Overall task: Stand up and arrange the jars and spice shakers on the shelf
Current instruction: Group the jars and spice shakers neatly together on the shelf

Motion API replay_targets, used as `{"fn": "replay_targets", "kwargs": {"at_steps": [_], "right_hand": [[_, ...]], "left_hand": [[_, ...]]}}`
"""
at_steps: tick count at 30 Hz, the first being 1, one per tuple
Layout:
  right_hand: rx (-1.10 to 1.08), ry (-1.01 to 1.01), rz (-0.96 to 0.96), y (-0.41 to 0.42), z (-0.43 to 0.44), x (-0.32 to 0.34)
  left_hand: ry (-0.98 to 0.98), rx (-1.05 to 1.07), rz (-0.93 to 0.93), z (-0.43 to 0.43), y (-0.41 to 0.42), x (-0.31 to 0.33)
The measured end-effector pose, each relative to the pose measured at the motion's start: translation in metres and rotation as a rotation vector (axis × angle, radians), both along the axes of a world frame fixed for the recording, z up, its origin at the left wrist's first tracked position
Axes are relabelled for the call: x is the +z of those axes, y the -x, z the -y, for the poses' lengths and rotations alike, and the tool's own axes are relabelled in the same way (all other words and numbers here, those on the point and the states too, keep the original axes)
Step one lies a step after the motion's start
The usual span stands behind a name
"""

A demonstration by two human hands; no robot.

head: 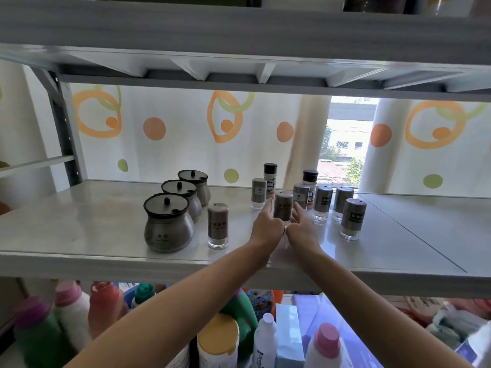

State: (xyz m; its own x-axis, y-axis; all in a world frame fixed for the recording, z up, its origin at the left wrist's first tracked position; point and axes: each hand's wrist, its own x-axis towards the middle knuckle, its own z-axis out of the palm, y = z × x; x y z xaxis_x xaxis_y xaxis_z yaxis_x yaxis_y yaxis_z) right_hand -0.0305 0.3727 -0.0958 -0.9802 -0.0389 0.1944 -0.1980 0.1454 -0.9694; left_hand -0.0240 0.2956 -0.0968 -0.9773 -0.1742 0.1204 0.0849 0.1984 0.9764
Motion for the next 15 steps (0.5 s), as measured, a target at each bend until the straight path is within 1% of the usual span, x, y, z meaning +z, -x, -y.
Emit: {"fn": "replay_targets", "kwargs": {"at_steps": [3,6,10,15], "right_hand": [[0.003,0.005,0.001,0.002,0.0,-0.001],[0.002,0.018,0.001,0.005,-0.001,-0.002],[0.022,0.003,0.012,0.005,-0.001,-0.004],[0.086,-0.02,0.021,0.003,0.0,-0.008]], "left_hand": [[-0.03,-0.009,0.009,-0.001,-0.005,0.002],[0.005,-0.02,0.009,-0.001,-0.012,0.006],[0.102,-0.021,0.019,0.005,-0.021,0.012],[0.272,-0.037,0.069,0.021,-0.038,0.025]]}}
